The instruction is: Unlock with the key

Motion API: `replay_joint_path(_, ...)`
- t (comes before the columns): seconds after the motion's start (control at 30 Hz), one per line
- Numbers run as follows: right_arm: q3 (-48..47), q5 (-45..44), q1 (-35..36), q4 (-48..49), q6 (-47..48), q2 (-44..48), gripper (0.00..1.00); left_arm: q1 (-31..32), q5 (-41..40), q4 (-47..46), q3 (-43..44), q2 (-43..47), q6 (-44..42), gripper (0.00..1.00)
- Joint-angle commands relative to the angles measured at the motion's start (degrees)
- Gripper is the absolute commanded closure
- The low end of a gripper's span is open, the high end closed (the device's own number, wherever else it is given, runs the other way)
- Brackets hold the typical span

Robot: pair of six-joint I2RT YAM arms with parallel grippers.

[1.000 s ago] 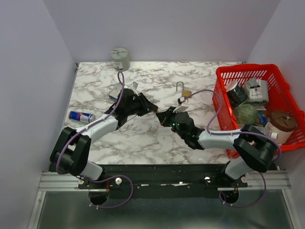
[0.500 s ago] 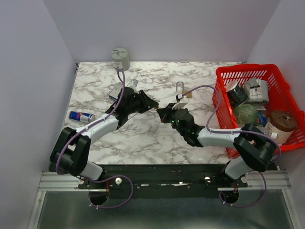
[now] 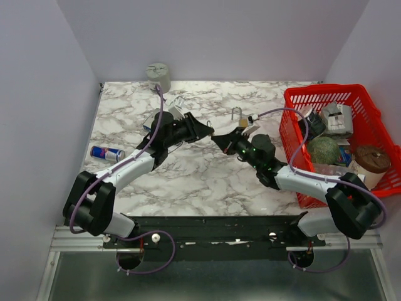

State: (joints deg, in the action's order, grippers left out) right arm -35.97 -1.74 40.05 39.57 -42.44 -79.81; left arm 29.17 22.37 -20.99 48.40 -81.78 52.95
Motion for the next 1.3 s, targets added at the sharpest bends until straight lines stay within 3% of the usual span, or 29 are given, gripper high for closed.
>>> replay_joint_path(0.0, -0.51, 1.30, -4.28, 5.26, -3.44, 4.13, 0.99, 3.79, 17.88, -0.80, 0.20, 2.85, 0.14, 1.00)
replay_joint_path(0.47, -1.56, 10.69, -8.23, 0.77, -5.46, 11.61, 0.99, 6.16, 24.47, -4.23, 2.31, 4.17, -3.46, 1.00)
replay_joint_path(0.83, -0.86, 12.11, -9.29, 0.86, -6.52, 14.24, 0.99, 7.66, 27.20, -6.16, 2.40, 5.93, -4.44, 1.00)
replay_joint_path(1.1, -0.16, 13.51, -10.08, 1.39, -7.31, 16.00, 0.99, 8.18, 31.24, -14.95, 1.17, 6.28, -0.13, 1.00)
replay_joint_path(1.27, -0.77, 14.92, -10.61, -0.02, -6.79, 17.49, 0.99, 8.89, 32.91, -14.08, 1.69, 6.81, -1.09, 1.00)
